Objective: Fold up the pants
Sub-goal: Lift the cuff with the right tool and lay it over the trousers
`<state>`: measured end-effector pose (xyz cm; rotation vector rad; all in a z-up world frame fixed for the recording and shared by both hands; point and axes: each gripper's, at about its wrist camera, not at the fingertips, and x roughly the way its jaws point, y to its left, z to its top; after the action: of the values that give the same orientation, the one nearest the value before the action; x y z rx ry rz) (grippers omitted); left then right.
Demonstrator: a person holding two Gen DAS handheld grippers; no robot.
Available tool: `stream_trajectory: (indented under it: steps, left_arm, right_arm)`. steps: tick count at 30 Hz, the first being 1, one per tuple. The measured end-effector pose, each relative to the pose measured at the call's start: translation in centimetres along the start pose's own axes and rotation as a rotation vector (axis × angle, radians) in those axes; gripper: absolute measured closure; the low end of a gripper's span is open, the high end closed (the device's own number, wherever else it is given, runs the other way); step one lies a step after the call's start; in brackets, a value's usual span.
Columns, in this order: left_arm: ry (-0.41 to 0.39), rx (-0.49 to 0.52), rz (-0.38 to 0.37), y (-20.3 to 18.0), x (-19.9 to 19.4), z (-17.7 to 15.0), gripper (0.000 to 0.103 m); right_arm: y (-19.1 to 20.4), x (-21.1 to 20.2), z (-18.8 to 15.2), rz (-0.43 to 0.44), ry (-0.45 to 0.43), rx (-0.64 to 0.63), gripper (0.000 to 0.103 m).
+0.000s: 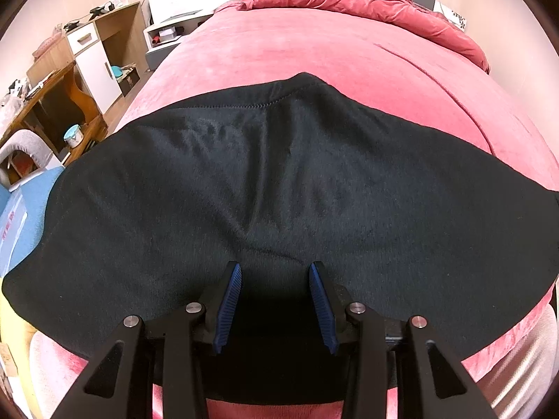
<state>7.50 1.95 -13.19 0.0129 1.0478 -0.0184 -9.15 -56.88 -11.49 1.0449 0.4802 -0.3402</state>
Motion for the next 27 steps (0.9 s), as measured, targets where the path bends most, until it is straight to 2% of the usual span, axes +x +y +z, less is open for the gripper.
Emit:
stream_trajectory:
  steps: [9,13,17,23,27]
  left_arm:
    - [-0.023,0.007,-0.029,0.7,-0.4,-0.9,0.061]
    - [-0.035,0.02,-0.044,1.1,-0.6,-1.4,0.061]
    - [-0.038,0.019,-0.059,1.4,-0.8,-1.8,0.061]
    - [-0.041,0.021,-0.073,2.0,-1.2,-2.3,0.061]
    - [-0.039,0.031,-0.062,2.1,-1.6,-2.7,0.061]
  right_arm:
    - [7.9,-3.1,-1.6,0.06,-0.031,-0.128,0.08]
    - [11.8,-3.6,-3.5,0.014,-0.024,-0.213,0.08]
    - [15.9,-4.5,-5.9,-0.005,-0.04,-0.366,0.081]
    - [20.8,-5.6,-9.5,0.055,-0.029,-0.497,0.081]
    - [23.6,-5.4,-12.8,0.11,0.015,-0.554,0.081]
